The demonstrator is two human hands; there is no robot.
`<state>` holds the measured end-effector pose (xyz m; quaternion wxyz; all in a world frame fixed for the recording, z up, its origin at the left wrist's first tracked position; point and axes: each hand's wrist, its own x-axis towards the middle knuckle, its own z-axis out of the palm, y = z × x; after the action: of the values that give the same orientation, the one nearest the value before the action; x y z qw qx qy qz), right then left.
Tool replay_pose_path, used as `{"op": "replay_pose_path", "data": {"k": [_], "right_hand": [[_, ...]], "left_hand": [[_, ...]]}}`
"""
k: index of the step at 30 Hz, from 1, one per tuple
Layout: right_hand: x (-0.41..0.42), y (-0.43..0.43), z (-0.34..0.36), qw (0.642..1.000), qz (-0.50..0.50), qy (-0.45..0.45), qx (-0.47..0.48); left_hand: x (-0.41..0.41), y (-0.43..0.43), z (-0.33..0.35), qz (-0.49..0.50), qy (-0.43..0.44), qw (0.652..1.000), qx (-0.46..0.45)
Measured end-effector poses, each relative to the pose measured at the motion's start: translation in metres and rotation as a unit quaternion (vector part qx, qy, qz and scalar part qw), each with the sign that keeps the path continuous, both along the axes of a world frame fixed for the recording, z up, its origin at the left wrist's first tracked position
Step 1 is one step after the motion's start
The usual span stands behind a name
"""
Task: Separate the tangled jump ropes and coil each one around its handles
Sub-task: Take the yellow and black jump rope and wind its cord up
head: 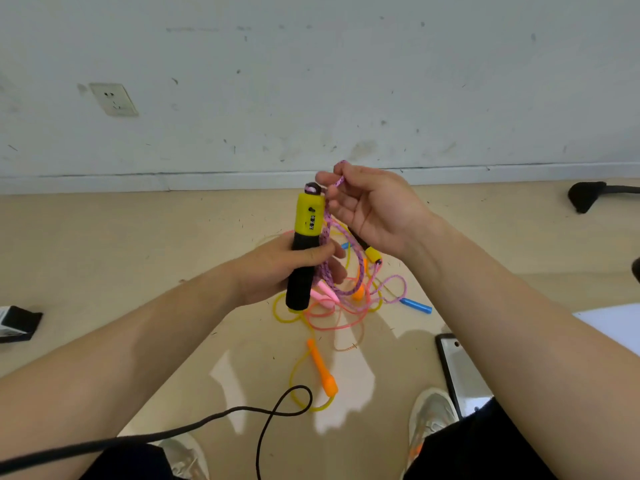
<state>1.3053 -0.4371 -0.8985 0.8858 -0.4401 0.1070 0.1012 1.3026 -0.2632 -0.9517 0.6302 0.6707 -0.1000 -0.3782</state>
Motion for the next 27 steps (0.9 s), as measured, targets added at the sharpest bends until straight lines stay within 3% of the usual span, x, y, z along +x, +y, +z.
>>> {"op": "replay_pose_path", "data": {"k": [3, 9, 12, 15, 17, 21, 24, 27], "right_hand": [[-0.002, -0.007, 0.004, 0.993, -0.056, -0.002, -0.106], [-0.014, -0.027, -0.009, 0.926, -0.075, 0.068, -0.364], [-0.033, -0.018, -0.035, 0.902, 0.06, 0.052, -0.425], [-0.057, 0.002, -0.071, 0.857, 0.243, 0.001, -0.454], [-0.067, 0.013, -0.096, 0.826, 0.312, -0.002, -0.469], [-0.077, 0.021, -0.128, 0.725, 0.38, -0.001, -0.575], [-0.078, 0.012, -0.149, 0.682, 0.389, 0.039, -0.618], [-0.074, -0.001, -0.156, 0.64, 0.362, 0.057, -0.675]], "left_hand": [[-0.004, -0.004, 0.002, 0.076, -0.025, 0.997, 0.015], [0.002, 0.004, 0.028, 0.204, 0.083, 0.97, -0.101], [0.0, 0.008, 0.042, 0.234, 0.095, 0.957, -0.14], [-0.004, 0.014, 0.051, 0.244, 0.105, 0.948, -0.173], [-0.004, 0.018, 0.053, 0.25, 0.107, 0.946, -0.178], [0.0, 0.025, 0.058, 0.269, 0.114, 0.937, -0.192], [0.008, 0.035, 0.06, 0.313, 0.103, 0.924, -0.196], [0.019, 0.052, 0.052, 0.364, 0.029, 0.917, -0.163]]}}
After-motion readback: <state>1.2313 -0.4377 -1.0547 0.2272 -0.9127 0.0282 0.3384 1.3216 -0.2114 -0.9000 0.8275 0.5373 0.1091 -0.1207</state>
